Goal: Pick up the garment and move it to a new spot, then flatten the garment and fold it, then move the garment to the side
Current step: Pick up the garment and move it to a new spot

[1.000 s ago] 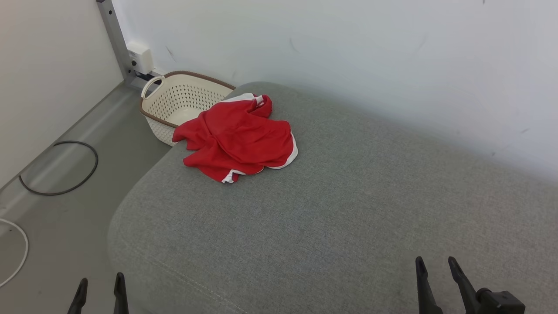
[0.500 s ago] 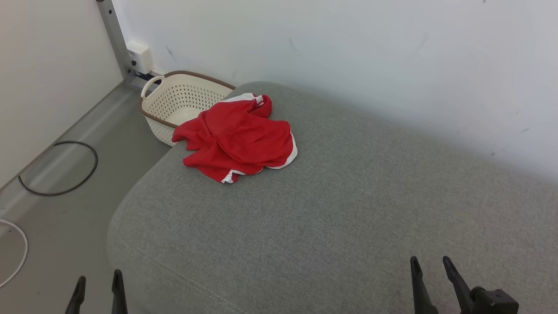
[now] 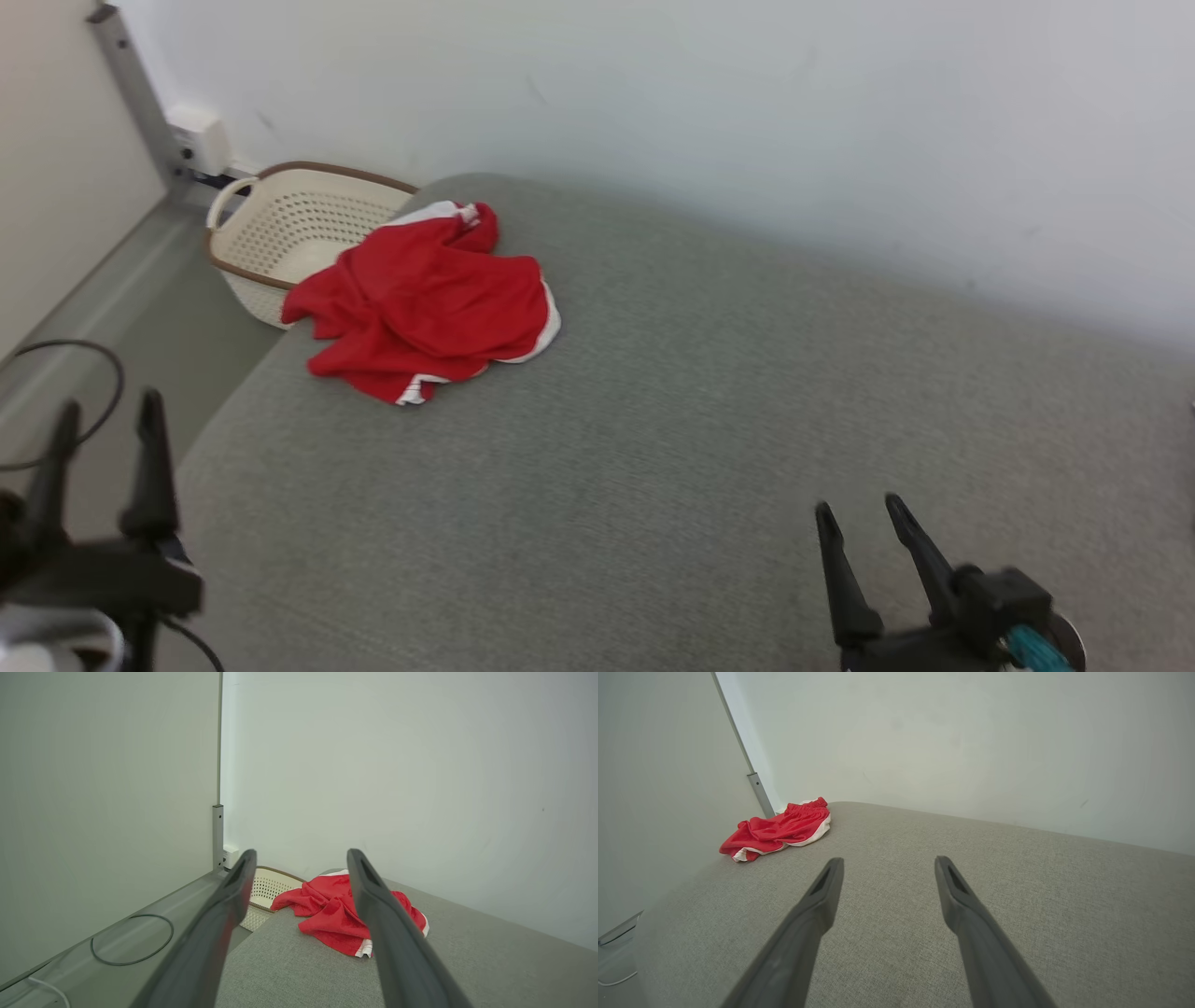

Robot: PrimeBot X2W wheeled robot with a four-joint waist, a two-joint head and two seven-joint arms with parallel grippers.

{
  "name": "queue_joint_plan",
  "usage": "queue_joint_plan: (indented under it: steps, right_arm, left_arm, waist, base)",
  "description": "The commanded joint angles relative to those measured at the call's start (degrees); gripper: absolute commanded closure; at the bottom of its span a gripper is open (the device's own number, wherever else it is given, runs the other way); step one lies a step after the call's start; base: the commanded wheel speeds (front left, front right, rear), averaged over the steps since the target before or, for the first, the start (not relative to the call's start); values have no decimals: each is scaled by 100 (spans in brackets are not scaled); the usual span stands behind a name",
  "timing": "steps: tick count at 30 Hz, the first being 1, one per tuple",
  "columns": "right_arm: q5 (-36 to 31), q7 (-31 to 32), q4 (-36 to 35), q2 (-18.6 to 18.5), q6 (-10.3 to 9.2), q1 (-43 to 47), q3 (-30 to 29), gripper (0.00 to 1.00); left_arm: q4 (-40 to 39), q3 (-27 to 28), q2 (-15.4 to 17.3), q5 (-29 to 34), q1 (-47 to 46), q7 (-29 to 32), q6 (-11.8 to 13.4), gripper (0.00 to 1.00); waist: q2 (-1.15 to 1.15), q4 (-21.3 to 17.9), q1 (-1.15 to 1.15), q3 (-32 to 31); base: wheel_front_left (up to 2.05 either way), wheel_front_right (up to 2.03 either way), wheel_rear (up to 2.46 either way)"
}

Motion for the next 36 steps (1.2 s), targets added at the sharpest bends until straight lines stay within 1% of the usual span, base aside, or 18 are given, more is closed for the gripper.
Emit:
queue_joint_plan:
  steps: [1,3,5,9,13,15,19,25,32,33,36]
  right_arm:
    - [-25,0,-49,-5,1,-181,99,0]
    - [-42,15,-71,-6,1,-386,210,0]
    - [-59,25,-72,-5,1,-598,377,0]
    - [-47,-64,6,-7,1,-887,601,0]
    - [34,-148,111,0,1,-1126,826,0]
    - [32,-171,136,-2,1,-1171,885,0]
    - [101,-266,217,-4,1,-1359,1020,0]
    - [166,-372,330,-2,1,-1566,1148,0]
    - [235,-477,394,-1,1,-1689,1210,0]
    - [248,-490,412,-1,1,-1700,1238,0]
    - [240,-502,418,-2,1,-1710,1259,0]
  left_arm:
    - [104,79,109,-97,-315,39,-62,0]
    - [278,128,223,-205,-690,129,-169,0]
    - [468,206,408,-255,-1059,239,-226,0]
    - [912,269,653,-415,-1811,442,-383,0]
    - [1431,219,1029,-352,-2518,693,-577,0]
    - [1560,216,1068,-383,-2694,723,-619,0]
    - [2033,199,1250,-439,-3254,858,-722,0]
    - [2871,98,1471,-461,-3887,1083,-861,0]
    - [3904,-176,1670,-438,-4485,1518,-1019,0]
    - [4152,-274,1756,-378,-4628,1620,-1047,0]
    - [4564,-350,1784,-426,-4804,1780,-1074,0]
  waist:
    - [0,-655,0,501]
    - [0,-883,0,688]
    - [0,-1119,0,891]
    - [0,-1481,0,1211]
    - [0,-1797,0,1539]
    - [0,-1873,0,1606]
    - [0,-2150,0,1832]
    - [0,-2490,0,2047]
    - [0,-2768,0,2151]
    - [0,-2820,0,2167]
    - [0,-2879,0,2185]
  base:
    - [0,0,0]
    - [0,0,0]
    - [0,0,0]
    - [0,0,0]
    - [0,0,0]
    - [0,0,0]
    - [0,0,0]
    - [0,0,0]
    - [0,0,0]
    - [0,0,0]
    - [0,0,0]
